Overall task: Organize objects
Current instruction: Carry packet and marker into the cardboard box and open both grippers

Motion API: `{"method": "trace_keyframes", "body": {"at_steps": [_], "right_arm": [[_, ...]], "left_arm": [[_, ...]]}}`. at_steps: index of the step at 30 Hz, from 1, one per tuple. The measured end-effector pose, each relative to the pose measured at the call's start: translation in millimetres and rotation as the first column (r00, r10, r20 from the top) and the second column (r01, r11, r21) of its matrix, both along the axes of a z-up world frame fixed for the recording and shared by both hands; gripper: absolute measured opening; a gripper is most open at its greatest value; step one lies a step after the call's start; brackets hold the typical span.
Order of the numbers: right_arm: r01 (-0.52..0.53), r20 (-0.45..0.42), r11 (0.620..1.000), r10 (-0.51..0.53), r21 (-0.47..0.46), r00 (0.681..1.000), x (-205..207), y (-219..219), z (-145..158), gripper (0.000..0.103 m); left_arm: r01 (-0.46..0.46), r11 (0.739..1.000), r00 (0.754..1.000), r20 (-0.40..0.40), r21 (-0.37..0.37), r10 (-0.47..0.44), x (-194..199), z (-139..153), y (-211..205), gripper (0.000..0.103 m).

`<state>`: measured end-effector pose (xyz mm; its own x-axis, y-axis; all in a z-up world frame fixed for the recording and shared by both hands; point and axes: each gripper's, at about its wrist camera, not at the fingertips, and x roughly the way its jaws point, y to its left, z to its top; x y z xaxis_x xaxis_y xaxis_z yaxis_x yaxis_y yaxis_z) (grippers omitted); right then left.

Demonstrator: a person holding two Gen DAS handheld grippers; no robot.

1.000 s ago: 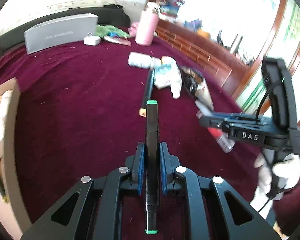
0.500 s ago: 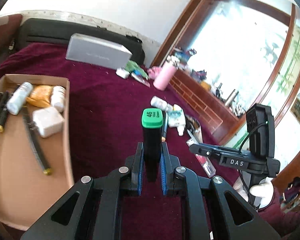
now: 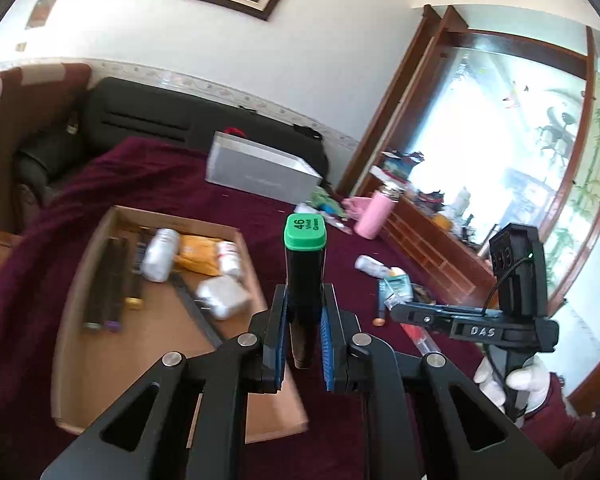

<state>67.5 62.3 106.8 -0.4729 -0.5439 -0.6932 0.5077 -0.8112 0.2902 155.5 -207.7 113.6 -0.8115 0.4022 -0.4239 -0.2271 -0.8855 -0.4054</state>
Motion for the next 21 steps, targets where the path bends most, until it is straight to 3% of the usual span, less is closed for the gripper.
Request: {"method": "trace_keyframes", "body": {"at_steps": [11, 21], "right_arm": [[-0.184, 0.064, 0.983, 0.184, -0.001, 0.981, -2, -97, -15, 0.026], [-0.261, 0.161, 0.965, 0.259, -0.015, 0.952, -22, -165, -43, 0.026]], "left_arm": [[-0.061, 0.996, 0.995, 0.079, -0.063, 0.066, 0, -24, -44, 0.012], [-0.003, 0.988, 0.971, 0.234, -0.154, 0.04, -33, -43, -69, 0.012]]}}
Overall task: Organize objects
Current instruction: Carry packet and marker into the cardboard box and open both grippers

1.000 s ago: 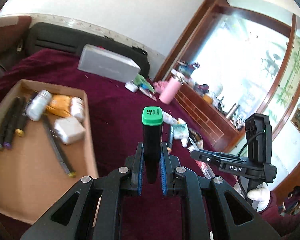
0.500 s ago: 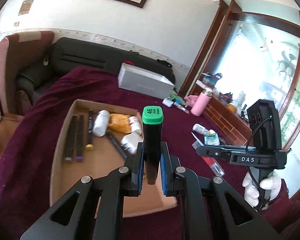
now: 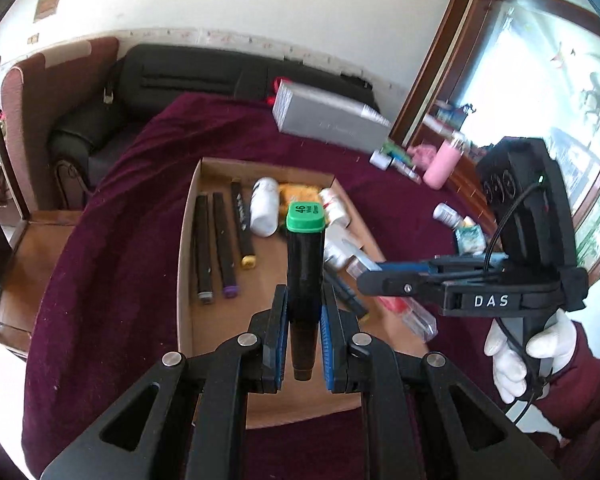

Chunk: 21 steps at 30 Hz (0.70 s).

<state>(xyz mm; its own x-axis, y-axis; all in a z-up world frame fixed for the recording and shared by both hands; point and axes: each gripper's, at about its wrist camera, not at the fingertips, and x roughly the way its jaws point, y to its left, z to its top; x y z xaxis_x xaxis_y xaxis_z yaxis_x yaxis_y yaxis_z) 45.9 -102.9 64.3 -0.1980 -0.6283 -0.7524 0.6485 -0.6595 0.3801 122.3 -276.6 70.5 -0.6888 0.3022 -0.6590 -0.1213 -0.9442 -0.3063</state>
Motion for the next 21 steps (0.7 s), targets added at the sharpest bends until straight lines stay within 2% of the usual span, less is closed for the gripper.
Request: {"method": "trace_keyframes", "body": {"at_steps": [2, 7, 13, 17, 21], "right_arm": [[-0.018, 0.03, 1.0, 0.018, -0.005, 0.999, -7, -8, -6, 0.026], [0.0, 0.076, 1.0, -0.001, 0.02, 0.997, -23, -21, -23, 0.026], [0.021, 0.099, 0.999, -0.025, 0.042, 0.995, -36, -28, -34, 0.026], [0.029, 0.099, 0.998, -0.035, 0.058, 0.994, -43, -33, -40, 0.027], [0.035, 0.099, 0.997, -0.041, 0.064, 0.994, -47, -38, -44, 0.027]], "left_arm": [[0.004, 1.0, 0.999, 0.046, 0.002, -0.005, -13, -9, -3, 0.012], [0.002, 0.998, 0.993, 0.12, 0.065, -0.009, -44, -24, -10, 0.012], [-0.007, 1.0, 0.98, 0.201, 0.016, 0.004, -65, -47, -2, 0.012], [-0.017, 1.0, 0.977, 0.213, 0.007, 0.015, -67, -53, 0, 0.012], [-0.041, 0.999, 0.982, 0.188, 0.025, 0.035, -59, -47, -5, 0.013]]}}
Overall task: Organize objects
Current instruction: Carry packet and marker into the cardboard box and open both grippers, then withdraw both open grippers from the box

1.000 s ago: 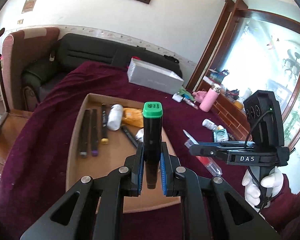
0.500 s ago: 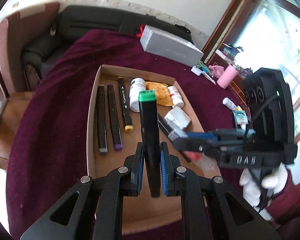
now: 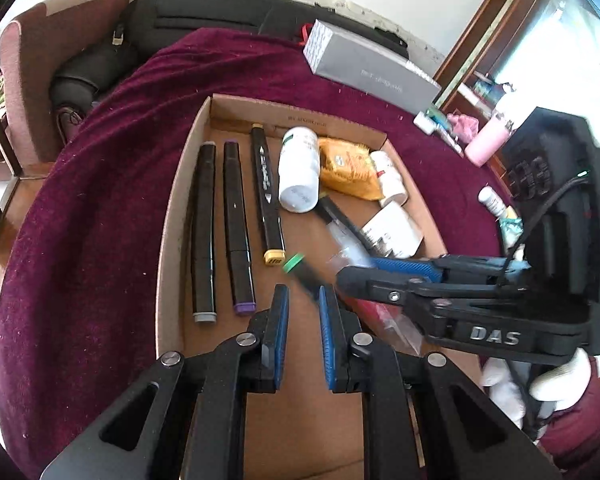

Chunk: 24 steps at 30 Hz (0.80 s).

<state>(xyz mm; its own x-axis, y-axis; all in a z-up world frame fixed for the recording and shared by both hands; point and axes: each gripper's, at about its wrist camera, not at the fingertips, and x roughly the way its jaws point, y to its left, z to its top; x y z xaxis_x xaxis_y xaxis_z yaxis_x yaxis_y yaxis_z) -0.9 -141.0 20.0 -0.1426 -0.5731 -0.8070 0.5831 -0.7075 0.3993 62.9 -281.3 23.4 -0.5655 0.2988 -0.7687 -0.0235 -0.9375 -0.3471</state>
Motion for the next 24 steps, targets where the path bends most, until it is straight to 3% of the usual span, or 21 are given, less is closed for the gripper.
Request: {"method": "trace_keyframes", "body": {"at_steps": [2, 6, 12, 14, 19, 24], "right_arm": [[0.006, 0.005, 1.0, -0.006, -0.011, 1.0, -1, 1, -1, 0.028], [0.023, -0.023, 0.999, -0.023, -0.024, 0.999, 0, 7, 7, 0.031], [0.047, -0.141, 0.998, -0.052, -0.042, 0.989, 15, 25, 35, 0.046], [0.065, -0.193, 0.997, -0.073, -0.051, 0.978, 22, 35, 46, 0.047], [0.147, -0.312, 0.987, -0.162, -0.071, 0.936, 34, 67, 65, 0.061], [0.219, -0.398, 0.974, -0.224, -0.058, 0.89, 38, 99, 67, 0.068]], "left_arm": [[-0.012, 1.0, 1.0, -0.016, 0.008, 0.013, 4, 4, -3, 0.015], [-0.047, 0.999, 0.998, -0.044, 0.01, 0.047, 18, 13, -7, 0.035], [-0.095, 0.995, 0.992, -0.078, 0.039, 0.098, 40, 23, -5, 0.038], [-0.099, 0.995, 0.989, -0.107, 0.032, 0.102, 49, 29, 3, 0.039], [-0.111, 0.993, 0.978, -0.182, -0.029, 0.103, 68, 45, 27, 0.046], [-0.082, 0.997, 0.976, -0.203, -0.015, 0.077, 75, 50, 53, 0.047]]}}
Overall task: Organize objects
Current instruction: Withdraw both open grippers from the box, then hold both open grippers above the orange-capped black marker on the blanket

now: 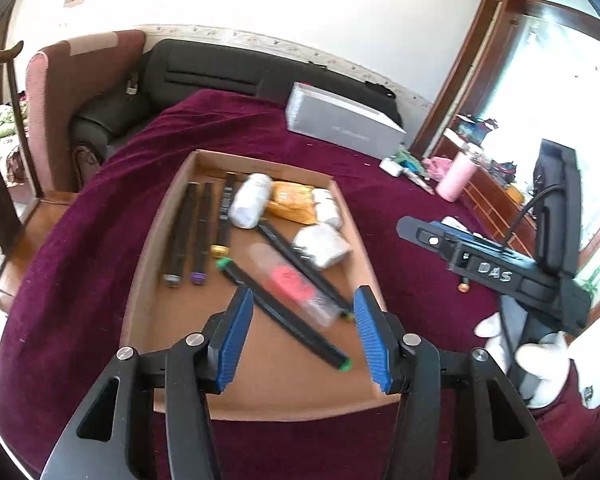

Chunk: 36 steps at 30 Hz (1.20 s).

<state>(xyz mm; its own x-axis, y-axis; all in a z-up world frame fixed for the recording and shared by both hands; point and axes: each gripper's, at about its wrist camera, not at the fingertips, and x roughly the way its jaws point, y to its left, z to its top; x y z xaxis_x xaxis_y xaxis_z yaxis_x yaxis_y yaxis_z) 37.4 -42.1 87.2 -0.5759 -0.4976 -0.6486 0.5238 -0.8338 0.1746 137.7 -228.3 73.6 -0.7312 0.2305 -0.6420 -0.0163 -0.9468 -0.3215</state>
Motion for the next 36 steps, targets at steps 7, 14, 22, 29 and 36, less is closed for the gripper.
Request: {"method": "trace_keyframes", "body": {"at_steps": [7, 14, 22, 29, 36], "right_arm": [[0.156, -0.109, 0.987, -0.151, 0.039, 0.983, -10, 61, -2, 0.072], [0.313, -0.177, 0.949, -0.3, 0.048, 0.937, -29, 124, -8, 0.076], [0.426, -0.124, 0.905, -0.424, -0.006, 0.897, -50, 173, -22, 0.079], [0.443, -0.096, 0.897, -0.441, 0.0, 0.893, -54, 179, -25, 0.079], [0.429, -0.128, 0.903, -0.421, 0.034, 0.898, -52, 169, -27, 0.079]], "left_arm": [[0.095, 0.995, 0.995, 0.004, -0.042, -0.095, -15, 3, 62, 0.047], [0.218, 0.97, 0.976, 0.042, -0.108, -0.215, -41, -11, 138, 0.047], [0.286, 0.948, 0.956, 0.104, -0.139, -0.274, -74, -36, 190, 0.047], [0.279, 0.952, 0.952, 0.163, -0.122, -0.258, -98, -63, 200, 0.047], [0.286, 0.957, 0.947, 0.168, -0.046, -0.275, -101, -70, 193, 0.064]]}}
